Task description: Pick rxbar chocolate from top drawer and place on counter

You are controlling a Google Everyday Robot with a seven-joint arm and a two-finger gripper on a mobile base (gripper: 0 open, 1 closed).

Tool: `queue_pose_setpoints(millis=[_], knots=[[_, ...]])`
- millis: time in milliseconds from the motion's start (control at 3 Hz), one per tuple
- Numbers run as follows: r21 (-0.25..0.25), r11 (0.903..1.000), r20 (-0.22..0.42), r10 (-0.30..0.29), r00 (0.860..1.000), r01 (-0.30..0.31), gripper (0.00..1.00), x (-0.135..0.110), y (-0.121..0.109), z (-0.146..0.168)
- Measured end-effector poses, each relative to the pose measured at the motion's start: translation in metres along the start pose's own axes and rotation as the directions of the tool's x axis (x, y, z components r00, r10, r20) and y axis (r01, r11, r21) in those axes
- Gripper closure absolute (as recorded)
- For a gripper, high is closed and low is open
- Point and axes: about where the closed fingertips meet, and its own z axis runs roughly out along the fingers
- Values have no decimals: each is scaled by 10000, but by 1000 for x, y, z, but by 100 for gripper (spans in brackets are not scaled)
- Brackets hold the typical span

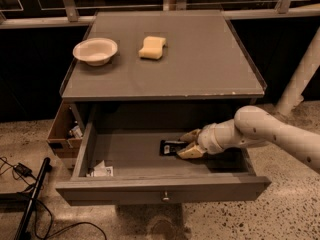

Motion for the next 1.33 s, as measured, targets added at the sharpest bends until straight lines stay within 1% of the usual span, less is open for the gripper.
queue_pose_setpoints(millis=[333,667,1000,1333], knots=[[-54,10000,-282,22,9996,-24,100,-6,3,-12],[-69,10000,-276,34,9996,-36,100,-7,4,-11],[15,10000,-194,2,9998,-2,100,-23,11,-27],[346,9992,-58,-215,9998,217,100,-48,20,-55]])
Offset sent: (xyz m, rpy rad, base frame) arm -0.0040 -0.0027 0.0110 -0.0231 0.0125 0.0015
